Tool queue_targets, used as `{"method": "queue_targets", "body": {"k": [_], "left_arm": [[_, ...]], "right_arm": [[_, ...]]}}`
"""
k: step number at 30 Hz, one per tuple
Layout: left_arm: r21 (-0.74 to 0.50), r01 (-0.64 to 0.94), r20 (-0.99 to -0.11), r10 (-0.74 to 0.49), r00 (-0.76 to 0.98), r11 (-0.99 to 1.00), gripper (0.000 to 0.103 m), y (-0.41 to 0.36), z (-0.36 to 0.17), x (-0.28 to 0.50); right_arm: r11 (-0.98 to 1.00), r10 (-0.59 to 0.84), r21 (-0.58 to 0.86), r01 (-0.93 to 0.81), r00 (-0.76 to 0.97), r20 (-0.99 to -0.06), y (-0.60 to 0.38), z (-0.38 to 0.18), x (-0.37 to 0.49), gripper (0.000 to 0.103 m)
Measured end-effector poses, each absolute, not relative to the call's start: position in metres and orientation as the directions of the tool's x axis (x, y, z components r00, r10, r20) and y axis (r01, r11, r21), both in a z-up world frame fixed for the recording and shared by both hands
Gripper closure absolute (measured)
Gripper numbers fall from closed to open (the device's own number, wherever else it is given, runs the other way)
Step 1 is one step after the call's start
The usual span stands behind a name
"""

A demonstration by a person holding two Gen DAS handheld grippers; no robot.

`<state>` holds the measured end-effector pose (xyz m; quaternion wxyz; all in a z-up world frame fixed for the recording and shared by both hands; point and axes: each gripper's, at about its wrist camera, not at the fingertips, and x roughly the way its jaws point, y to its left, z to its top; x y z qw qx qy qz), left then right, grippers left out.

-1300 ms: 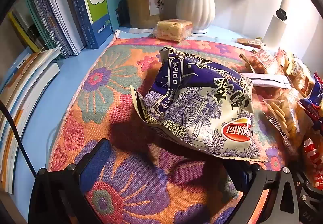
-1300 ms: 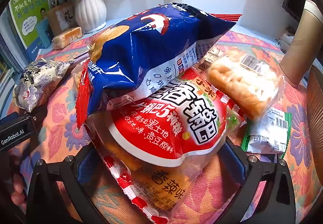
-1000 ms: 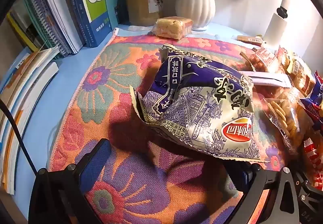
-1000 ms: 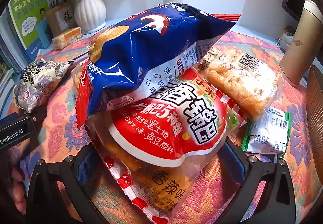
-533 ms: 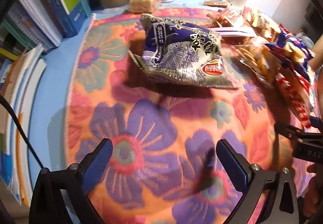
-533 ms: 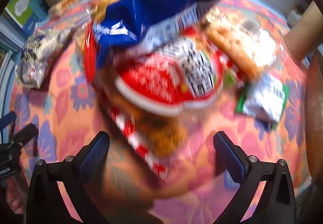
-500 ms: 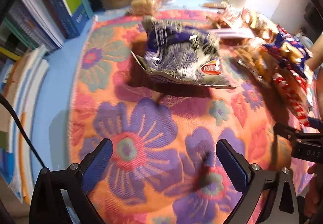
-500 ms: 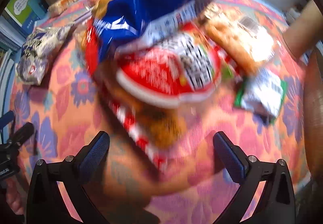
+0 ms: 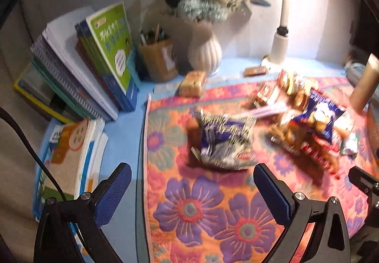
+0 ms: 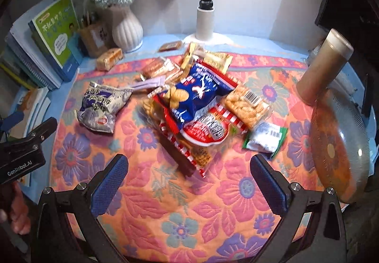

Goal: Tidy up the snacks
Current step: 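Move both grippers toward the snacks, left toward the purple chip bag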

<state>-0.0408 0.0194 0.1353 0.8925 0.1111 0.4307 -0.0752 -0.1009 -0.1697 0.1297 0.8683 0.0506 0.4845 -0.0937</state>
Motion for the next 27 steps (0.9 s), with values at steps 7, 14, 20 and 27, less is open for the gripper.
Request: {"method": "queue_targets", "body": {"k": [7,14,20,27], "left_arm": [[0.051,0.169,-0.792,-0.063,0.607,0.984,0.001,0.005,0.145,-0.037],[0.026,0.122,-0.788,-0.055,0.613,0.992,0.001,-0.008,0.155,-0.037],[0.002,0.103,-0.784,-0.063,0.618,0.995,0.001,-0.014,0.161,-0.033],[0.002,0.13,-0.778,-0.08,0.623,0.992,0.001,-0.022,0.164,-0.031]], "right_arm": [[0.984,-0.157,-0.074,0.161,0.594,-0.789,-0.18,0.156,-0.092,0.0],[0.987,-0.161,-0.126,0.099,0.62,-0.768,-0.188,0.163,-0.084,0.0],[0.984,-0.175,-0.162,0.078,0.617,-0.767,-0.191,0.167,-0.081,0.0],[0.98,-0.199,-0.165,0.111,0.6,-0.775,-0.194,0.168,-0.082,0.0]]}}
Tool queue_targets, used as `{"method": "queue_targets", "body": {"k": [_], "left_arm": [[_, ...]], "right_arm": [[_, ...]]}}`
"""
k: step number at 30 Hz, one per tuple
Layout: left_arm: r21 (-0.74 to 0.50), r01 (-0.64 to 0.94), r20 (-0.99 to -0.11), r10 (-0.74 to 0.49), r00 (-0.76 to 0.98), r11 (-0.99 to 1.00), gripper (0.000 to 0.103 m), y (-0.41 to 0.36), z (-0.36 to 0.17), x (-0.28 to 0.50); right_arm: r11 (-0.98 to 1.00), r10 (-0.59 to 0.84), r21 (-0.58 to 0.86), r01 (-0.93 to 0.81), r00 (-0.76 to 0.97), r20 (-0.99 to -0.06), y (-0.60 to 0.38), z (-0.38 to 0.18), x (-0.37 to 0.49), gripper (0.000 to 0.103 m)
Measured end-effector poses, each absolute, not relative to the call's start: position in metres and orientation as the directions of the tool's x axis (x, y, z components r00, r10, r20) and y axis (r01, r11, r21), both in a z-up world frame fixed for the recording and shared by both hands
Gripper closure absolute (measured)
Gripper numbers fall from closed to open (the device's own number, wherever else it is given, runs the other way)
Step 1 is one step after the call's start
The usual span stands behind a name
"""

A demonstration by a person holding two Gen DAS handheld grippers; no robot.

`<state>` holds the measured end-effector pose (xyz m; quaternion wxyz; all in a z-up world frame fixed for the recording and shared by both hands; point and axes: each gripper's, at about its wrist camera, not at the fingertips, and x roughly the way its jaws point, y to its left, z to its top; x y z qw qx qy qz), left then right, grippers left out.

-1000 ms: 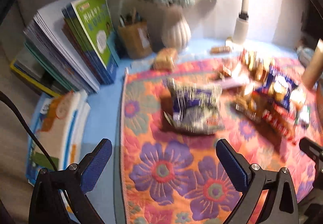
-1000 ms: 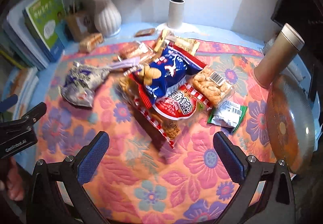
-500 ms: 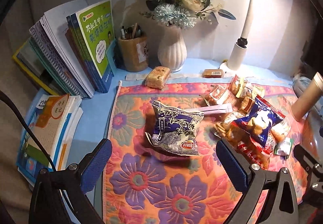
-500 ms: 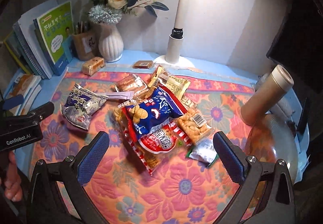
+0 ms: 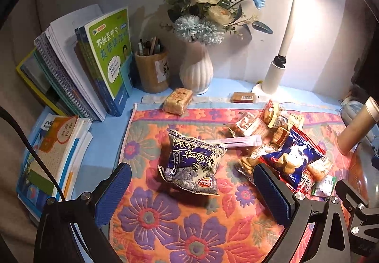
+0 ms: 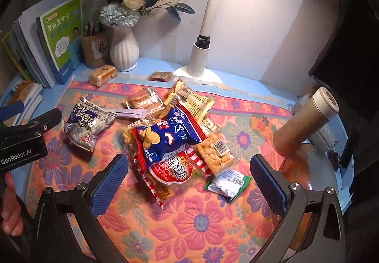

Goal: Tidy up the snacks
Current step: 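Move both grippers toward the snacks, left toward the purple chip bag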

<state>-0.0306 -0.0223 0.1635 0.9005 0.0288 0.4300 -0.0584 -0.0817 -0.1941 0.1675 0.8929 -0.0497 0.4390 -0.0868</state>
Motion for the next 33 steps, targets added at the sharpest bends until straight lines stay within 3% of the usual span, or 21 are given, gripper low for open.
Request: {"method": "queue_targets", "body": {"k": [13,33], "left_arm": [[0.033,0.164,-0.797,-0.073,0.6,0.986,0.001,0.002,0.155,-0.03],[-0.005,0.129,-0.828,-0.077,0.555,0.992,0.001,0.016,0.14,-0.046]], "right_arm": [[0.979,-0.152,-0.048,0.199,0.549,-0.822,-0.19,0.155,-0.081,0.0],[0.982,-0.124,-0.032,0.187,0.504,-0.855,-0.186,0.143,-0.091,0.0]]}}
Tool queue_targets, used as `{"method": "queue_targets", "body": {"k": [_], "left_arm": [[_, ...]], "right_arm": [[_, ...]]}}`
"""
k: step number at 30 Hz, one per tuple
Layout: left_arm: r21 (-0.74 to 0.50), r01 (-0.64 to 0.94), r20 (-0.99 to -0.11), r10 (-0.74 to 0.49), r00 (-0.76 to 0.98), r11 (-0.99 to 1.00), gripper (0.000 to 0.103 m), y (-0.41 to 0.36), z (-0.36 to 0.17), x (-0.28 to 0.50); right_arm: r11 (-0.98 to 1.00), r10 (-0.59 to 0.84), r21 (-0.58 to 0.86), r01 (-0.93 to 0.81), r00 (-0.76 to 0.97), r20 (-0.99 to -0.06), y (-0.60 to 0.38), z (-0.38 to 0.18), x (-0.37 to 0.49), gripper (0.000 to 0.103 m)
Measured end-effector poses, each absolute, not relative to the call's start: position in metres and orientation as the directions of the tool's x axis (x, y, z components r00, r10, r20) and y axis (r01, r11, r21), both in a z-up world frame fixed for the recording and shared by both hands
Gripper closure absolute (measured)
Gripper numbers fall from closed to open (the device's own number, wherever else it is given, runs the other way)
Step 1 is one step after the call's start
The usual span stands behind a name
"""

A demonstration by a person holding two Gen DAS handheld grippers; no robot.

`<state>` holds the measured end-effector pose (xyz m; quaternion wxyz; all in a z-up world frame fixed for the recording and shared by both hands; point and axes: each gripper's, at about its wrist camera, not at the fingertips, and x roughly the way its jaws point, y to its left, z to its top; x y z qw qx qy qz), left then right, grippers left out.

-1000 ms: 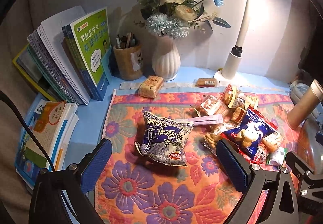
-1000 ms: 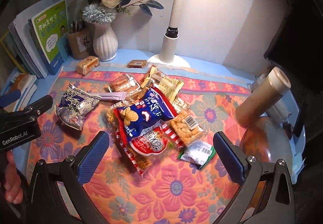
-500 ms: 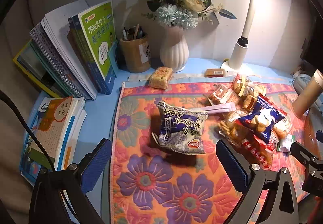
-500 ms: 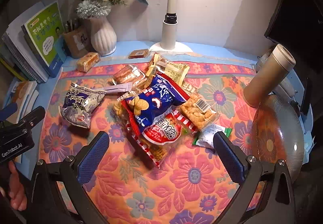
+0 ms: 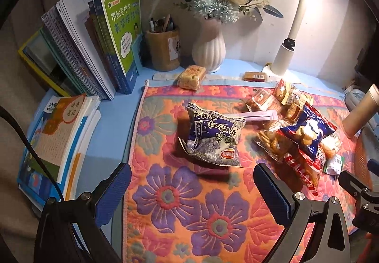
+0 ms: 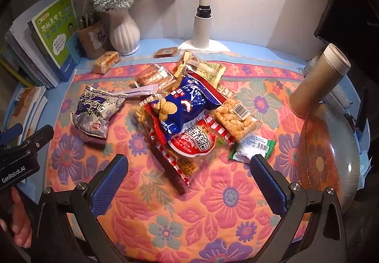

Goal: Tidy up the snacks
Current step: 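Move both grippers toward the snacks, left toward the purple chip bag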

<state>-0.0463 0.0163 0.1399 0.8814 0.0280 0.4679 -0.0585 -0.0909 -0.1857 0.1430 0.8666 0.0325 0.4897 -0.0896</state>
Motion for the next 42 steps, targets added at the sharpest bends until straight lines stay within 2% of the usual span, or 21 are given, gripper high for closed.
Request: {"method": "queue_targets", "body": {"k": [17,33,42], "left_arm": [[-0.009,0.182,-0.847,-0.104,0.522,0.983,0.001,-0.001,0.131,-0.047],[-0.026,0.166,-0.86,-0.107,0.499,0.986,0.001,0.01,0.121,-0.04],[-0.133,0.254,-0.869,-0.236,0.434,0.958,0.001,0.004,0.109,-0.012]], "right_arm": [[0.973,-0.129,-0.019,0.229,0.473,-0.871,-0.199,0.133,-0.1,0.0],[0.978,-0.109,-0.012,0.206,0.464,-0.879,-0.195,0.128,-0.091,0.0],[0.976,-0.065,0.039,0.213,0.461,-0.885,-0.217,0.124,-0.072,0.0]]}}
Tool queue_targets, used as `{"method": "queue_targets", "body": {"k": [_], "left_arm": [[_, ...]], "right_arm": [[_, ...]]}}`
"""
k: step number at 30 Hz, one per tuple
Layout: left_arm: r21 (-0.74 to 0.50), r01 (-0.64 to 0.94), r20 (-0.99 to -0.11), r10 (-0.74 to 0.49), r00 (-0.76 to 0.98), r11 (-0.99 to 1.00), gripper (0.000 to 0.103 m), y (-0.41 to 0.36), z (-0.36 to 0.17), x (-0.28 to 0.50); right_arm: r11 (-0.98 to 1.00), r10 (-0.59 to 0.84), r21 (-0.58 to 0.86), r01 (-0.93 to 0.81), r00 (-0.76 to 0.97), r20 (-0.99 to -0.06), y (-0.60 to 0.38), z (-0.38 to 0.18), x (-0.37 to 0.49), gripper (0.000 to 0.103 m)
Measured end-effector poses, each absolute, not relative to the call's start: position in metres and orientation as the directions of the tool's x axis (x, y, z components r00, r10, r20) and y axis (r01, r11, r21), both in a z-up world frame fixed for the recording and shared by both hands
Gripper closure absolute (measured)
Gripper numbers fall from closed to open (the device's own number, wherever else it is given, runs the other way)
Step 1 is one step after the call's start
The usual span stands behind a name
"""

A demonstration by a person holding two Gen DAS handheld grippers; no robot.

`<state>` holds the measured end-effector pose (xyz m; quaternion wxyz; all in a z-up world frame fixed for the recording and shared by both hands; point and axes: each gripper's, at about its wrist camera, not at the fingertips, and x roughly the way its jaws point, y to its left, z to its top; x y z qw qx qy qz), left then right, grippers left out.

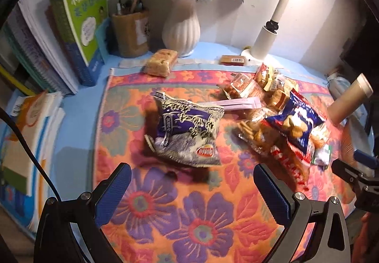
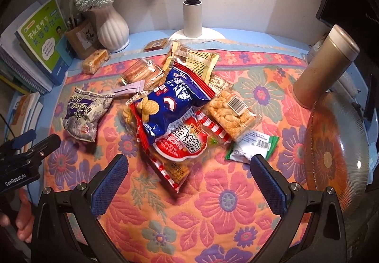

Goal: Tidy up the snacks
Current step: 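Move both grippers toward the snacks, left toward the purple chip bag, then grasp the purple chip bag with left gripper while right grasps blue cracker bag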

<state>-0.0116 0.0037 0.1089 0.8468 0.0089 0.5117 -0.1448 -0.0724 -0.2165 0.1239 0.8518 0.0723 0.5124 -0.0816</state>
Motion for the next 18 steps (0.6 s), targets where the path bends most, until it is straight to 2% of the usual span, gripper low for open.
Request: {"method": "queue_targets", "body": {"k": [5,16,18], "left_arm": [[-0.172,0.238,-0.884,-0.256,0.391,0.956,0.001,0.002,0.092,0.016],[-0.142,0.264,-0.912,-0.23,0.341,0.954,0.001,-0.01,0.061,0.054],[-0.136,0.269,-0.917,-0.224,0.33,0.953,0.001,-0.012,0.056,0.058]], "right_arm": [[0.972,-0.009,0.098,0.215,0.446,-0.895,-0.224,0.117,-0.053,0.0],[0.906,0.201,0.322,0.275,0.389,-0.899,-0.238,0.092,-0.012,0.001],[0.902,0.205,0.326,0.283,0.382,-0.901,-0.24,0.09,-0.005,0.005]]}}
